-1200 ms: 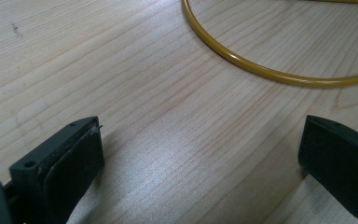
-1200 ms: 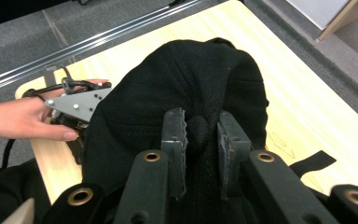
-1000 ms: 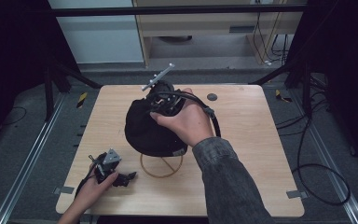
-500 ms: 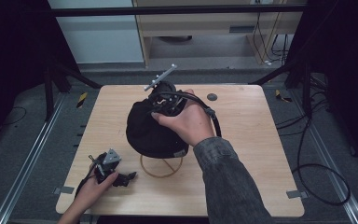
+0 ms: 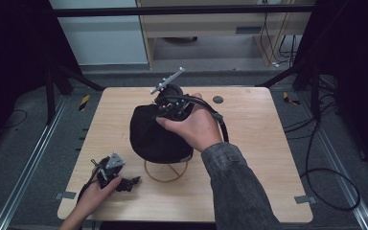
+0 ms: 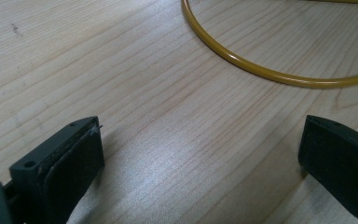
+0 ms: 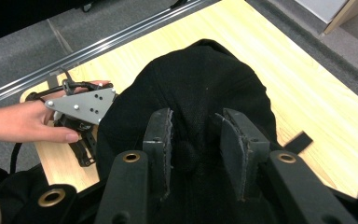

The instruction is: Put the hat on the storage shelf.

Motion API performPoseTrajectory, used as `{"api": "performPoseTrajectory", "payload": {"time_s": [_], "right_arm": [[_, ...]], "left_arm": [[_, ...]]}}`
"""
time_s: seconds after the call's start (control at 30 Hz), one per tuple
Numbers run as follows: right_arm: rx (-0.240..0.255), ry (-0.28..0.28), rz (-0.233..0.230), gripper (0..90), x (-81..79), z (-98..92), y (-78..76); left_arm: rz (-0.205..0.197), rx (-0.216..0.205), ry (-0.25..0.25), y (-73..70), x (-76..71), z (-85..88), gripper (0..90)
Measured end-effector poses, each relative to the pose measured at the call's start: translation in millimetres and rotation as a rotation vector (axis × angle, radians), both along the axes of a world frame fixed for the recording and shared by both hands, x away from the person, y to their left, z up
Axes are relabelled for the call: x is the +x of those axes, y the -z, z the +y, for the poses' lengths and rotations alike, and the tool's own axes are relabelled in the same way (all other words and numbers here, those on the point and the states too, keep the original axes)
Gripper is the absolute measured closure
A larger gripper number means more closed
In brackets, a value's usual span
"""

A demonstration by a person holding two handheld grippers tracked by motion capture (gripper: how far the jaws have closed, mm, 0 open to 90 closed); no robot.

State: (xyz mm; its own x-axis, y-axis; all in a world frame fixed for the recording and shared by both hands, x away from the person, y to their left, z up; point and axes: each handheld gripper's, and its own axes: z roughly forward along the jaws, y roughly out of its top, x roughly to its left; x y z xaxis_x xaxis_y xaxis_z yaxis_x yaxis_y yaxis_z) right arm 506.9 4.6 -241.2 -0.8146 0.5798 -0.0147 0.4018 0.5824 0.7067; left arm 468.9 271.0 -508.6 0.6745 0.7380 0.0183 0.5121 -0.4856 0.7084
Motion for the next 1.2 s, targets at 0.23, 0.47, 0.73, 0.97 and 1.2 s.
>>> {"api": "performPoseTrajectory", "payload": {"time_s": [0.23, 0.47, 0.73, 0.97, 1.2], "right_arm": [[0.018, 0.003, -0.006, 63.9, -4.6, -5.2, -3.4], [0.038, 0.004, -0.014, 64.0, -9.2, -11.6, -5.3], [0.054, 0.003, -0.027, 64.0, -14.1, -14.9, -8.6], [0.077, 0.009, -0.042, 57.8, -16.6, -17.3, -7.6], [0.106, 0.045, -0.067, 43.5, -19.8, -25.2, -6.4]], "left_arm": [[0.0, 0.0, 0.001, 0.0, 0.0, 0.1, 0.0], [0.0, 0.0, 0.001, 0.0, 0.0, 0.1, 0.0], [0.0, 0.001, 0.002, 0.0, 0.0, 0.1, 0.0], [0.0, 0.0, 0.005, 0.0, -0.1, 0.2, 0.0], [-0.001, 0.001, 0.005, 0.0, -0.2, 0.2, 0.0]]}}
